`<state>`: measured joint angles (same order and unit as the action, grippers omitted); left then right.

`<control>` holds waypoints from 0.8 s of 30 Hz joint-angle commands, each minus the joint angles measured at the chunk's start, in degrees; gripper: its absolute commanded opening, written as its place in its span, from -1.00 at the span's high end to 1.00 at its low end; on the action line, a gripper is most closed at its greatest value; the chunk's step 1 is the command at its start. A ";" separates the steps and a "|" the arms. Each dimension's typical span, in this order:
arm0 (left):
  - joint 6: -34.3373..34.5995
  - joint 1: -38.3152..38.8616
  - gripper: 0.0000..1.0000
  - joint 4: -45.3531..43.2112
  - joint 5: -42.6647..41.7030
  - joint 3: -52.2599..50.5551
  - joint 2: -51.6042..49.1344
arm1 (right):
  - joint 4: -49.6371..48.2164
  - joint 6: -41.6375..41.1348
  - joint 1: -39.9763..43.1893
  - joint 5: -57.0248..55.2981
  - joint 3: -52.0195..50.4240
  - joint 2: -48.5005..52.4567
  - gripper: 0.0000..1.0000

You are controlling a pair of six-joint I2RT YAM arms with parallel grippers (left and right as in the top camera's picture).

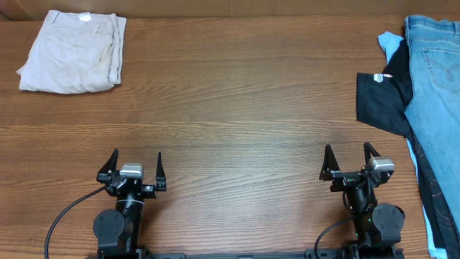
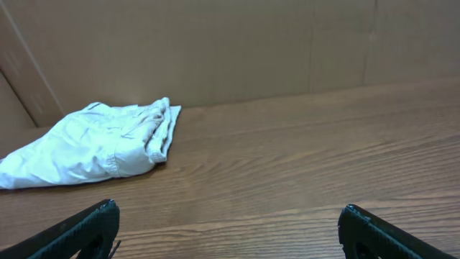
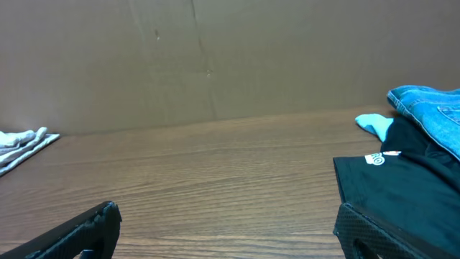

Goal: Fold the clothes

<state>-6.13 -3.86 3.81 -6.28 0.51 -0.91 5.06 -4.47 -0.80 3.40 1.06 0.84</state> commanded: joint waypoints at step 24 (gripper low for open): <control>0.13 -0.26 -1.00 0.00 -0.81 -0.24 0.61 | -0.39 -0.42 0.13 -0.57 -0.59 -0.68 -1.00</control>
<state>-6.13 -3.86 3.81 -6.28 0.51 -0.91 5.08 -4.49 -0.78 3.38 1.06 0.84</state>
